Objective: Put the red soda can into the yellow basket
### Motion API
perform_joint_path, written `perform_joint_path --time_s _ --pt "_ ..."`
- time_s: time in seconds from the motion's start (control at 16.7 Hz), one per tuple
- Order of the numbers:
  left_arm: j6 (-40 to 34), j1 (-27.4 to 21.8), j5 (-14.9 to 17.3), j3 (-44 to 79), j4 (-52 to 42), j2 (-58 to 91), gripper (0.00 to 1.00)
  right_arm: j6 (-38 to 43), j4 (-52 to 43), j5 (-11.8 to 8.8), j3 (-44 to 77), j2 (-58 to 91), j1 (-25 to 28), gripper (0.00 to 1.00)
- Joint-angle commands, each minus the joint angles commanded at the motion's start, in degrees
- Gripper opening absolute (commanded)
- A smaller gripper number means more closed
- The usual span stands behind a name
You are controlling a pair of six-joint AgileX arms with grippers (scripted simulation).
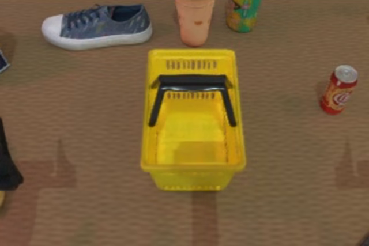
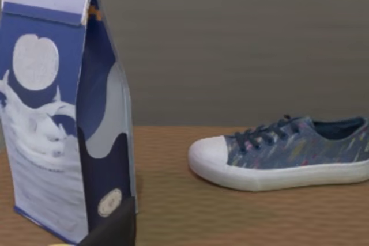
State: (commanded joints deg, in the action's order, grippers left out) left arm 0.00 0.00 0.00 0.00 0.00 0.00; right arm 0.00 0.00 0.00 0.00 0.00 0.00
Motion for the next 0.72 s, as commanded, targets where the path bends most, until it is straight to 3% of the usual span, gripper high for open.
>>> perform_joint_path --time_s 0.36,0.72 --pt "0.0 0.0 0.0 0.0 0.0 0.0 1.0 -2.13 -4.89 -0.15 5.41 5.92 0.6 1.0" --pt "0.0 0.0 0.0 0.0 0.0 0.0 1.0 -9.93 -21.41 -0.05 28.04 32.54 2.15 1.0"
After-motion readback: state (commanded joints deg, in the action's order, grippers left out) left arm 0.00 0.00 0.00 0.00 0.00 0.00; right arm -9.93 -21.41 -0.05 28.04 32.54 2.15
